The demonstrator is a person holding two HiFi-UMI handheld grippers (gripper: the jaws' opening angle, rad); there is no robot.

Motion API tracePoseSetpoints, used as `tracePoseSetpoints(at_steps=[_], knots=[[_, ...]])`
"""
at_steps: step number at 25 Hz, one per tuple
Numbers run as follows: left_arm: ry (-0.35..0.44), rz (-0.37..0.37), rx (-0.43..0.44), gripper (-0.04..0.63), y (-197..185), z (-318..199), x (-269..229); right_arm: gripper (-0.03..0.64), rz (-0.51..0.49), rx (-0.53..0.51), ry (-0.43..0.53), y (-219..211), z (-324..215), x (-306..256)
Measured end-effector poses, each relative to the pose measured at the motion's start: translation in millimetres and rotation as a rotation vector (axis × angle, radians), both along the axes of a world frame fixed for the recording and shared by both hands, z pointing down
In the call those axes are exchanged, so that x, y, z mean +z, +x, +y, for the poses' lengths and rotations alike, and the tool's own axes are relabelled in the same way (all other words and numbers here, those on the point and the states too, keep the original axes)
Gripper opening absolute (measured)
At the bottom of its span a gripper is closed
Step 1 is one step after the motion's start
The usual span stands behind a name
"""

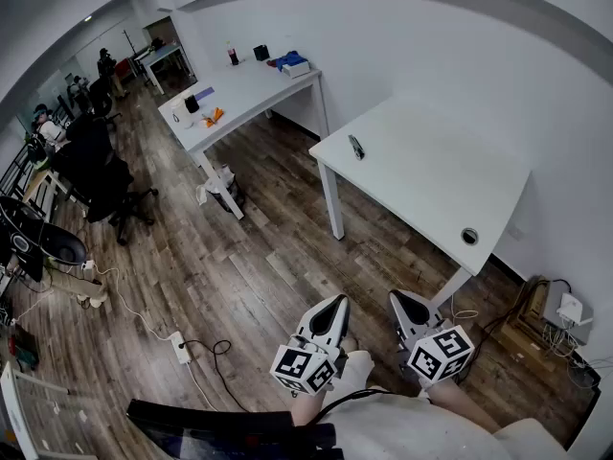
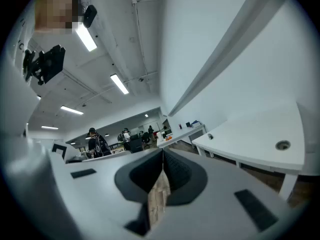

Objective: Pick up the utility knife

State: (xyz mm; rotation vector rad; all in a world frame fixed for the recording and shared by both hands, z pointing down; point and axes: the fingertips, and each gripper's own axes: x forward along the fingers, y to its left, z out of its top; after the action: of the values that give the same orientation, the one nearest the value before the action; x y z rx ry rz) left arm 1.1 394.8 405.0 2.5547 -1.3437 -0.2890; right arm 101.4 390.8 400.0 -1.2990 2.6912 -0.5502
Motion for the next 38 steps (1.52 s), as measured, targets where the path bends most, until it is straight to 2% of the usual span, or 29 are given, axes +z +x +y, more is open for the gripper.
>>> tracePoseSetpoints(at_steps=[6, 16, 26, 38], knots=[[0.037, -0.068, 0.042, 0.006, 13, -33, 2, 0.008, 0.006, 0.012, 0.001, 0, -31, 3], [0.024, -0.060, 0.085, 0.006, 17, -103, 8, 0.008, 0.014, 0.032, -0.022, -3, -97, 8], [0.009, -0.047, 0.108, 0.006, 4, -166, 9, 0.008, 0.019, 0.054, -0.038, -18, -161, 5], [0.010, -0.039, 0.108, 0.006, -38, -234, 7, 0.008, 0.022, 0.075, -0.010, -46, -225, -4]])
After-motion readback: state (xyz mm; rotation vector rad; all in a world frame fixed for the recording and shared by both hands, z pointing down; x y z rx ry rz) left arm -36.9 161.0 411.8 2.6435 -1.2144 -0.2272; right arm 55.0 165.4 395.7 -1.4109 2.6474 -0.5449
